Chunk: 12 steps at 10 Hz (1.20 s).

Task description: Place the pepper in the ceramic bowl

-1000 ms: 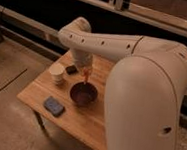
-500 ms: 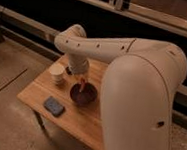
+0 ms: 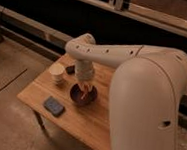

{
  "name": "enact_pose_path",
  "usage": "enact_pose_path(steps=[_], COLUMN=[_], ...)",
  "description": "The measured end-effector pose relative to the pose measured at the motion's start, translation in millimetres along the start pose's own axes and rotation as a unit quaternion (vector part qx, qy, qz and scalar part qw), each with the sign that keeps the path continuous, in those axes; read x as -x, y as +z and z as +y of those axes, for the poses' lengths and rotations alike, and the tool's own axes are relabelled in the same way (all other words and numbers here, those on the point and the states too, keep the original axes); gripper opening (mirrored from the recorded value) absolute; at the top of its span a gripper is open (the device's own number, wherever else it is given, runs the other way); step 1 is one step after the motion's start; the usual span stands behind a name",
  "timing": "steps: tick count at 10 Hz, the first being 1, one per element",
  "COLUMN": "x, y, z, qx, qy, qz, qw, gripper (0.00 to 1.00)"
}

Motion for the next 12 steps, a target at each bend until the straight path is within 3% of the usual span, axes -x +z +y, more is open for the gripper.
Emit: enact_pose_path(steps=[1, 3, 9, 12], x=[1.3, 4.6, 1.4, -0.1], y=[-1.5, -10.5, -13.2, -11.1], z=[-1.0, 5.2, 25.8, 26.9], qx=[-0.003, -0.019, -0.023, -0.019], qy=[0.000, -0.015, -0.035, -0.033], qz=[-0.004, -0.018, -0.019, -0.015], qw=[1.0000, 0.9996, 0.9990, 0.9992], gripper=[0.00, 0.11, 0.73, 0.80])
